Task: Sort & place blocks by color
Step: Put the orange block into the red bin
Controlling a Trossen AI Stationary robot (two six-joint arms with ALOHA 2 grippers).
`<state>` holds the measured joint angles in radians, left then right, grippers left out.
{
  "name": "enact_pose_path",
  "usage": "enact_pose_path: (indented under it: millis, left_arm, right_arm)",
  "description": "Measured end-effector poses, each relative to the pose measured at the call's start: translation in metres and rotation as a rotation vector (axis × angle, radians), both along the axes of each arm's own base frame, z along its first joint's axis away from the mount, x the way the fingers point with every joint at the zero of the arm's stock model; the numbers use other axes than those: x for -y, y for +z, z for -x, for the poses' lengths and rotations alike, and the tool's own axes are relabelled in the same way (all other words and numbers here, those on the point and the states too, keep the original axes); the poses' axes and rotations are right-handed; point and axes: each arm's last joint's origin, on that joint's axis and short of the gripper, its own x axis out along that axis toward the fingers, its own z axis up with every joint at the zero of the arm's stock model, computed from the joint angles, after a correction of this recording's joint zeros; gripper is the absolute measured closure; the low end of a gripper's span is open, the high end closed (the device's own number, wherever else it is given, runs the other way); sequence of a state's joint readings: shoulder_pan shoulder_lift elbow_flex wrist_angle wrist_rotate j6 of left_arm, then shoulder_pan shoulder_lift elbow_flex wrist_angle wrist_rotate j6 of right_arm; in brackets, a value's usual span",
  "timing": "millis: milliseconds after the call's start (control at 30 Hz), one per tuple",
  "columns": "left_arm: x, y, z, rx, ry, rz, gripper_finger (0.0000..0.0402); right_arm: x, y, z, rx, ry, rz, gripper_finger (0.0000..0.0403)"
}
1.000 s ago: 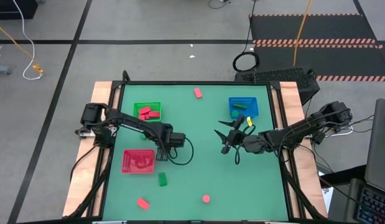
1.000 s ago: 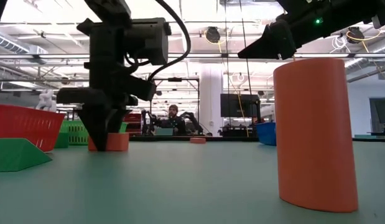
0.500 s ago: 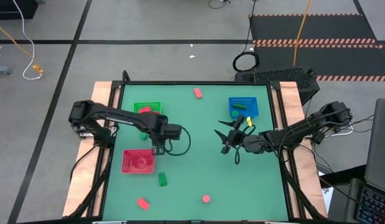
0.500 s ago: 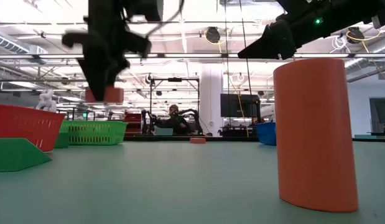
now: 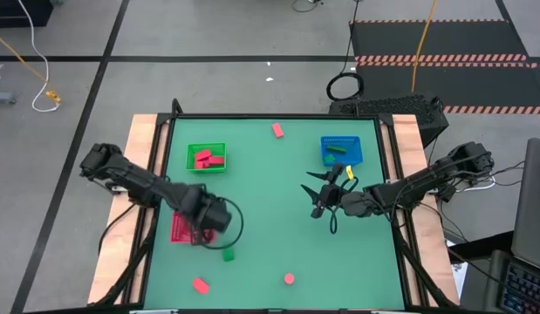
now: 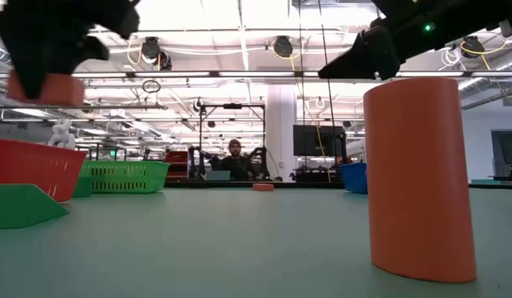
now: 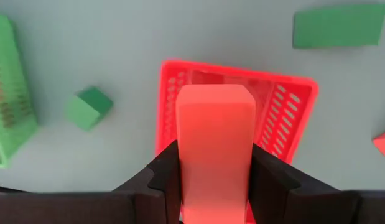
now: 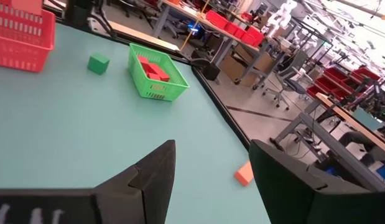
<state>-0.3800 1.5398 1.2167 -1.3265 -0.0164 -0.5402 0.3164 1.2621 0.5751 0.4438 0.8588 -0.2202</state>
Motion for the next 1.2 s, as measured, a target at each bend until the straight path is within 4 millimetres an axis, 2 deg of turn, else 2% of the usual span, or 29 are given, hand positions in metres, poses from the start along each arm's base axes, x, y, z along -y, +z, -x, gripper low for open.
enact_pose_path:
  millis: [133,267,300,467,533,667,800,1033,1200]
  left_arm:
    - [0.011,-0.012,0.005,0.011,0.009,0.001,0.0271]
    - [0.012,-0.019,0.010,-0.011,0.045,-0.026,0.0271]
    - [0.011,-0.020,0.011,-0.011,0.052,-0.032,0.0259]
    - [0.009,-0.020,0.011,-0.012,0.060,-0.058,0.0111]
    - [0.007,-0.020,0.010,-0.012,0.078,-0.058,0.0064]
    - [0.001,-0.020,0.007,-0.011,0.123,-0.060,0.0022]
    - [-0.002,-0.020,0.006,-0.024,0.143,-0.033,0.0029]
    - [-0.007,-0.006,-0.004,0.021,0.142,0.012,0.0091]
    - [-0.017,0.010,-0.018,0.146,0.163,-0.042,0.0136]
  right_arm:
    - [0.000,0.002,-0.001,0.022,-0.001,-0.007,0.0204]
    - [0.000,0.005,-0.001,0.054,0.000,-0.016,0.0204]
    - [0.000,0.006,-0.002,0.061,0.000,-0.018,0.0204]
    - [0.000,0.006,-0.002,0.062,0.000,-0.018,0.0204]
    - [0.000,0.005,-0.001,0.056,0.000,-0.017,0.0204]
    - [0.000,0.004,-0.001,0.048,-0.001,-0.015,0.0204]
    - [0.000,0.004,-0.001,0.041,-0.001,-0.013,0.0204]
    - [0.000,0.004,-0.001,0.044,-0.001,-0.013,0.0204]
    - [0.000,0.004,-0.001,0.050,-0.002,-0.020,0.0204]
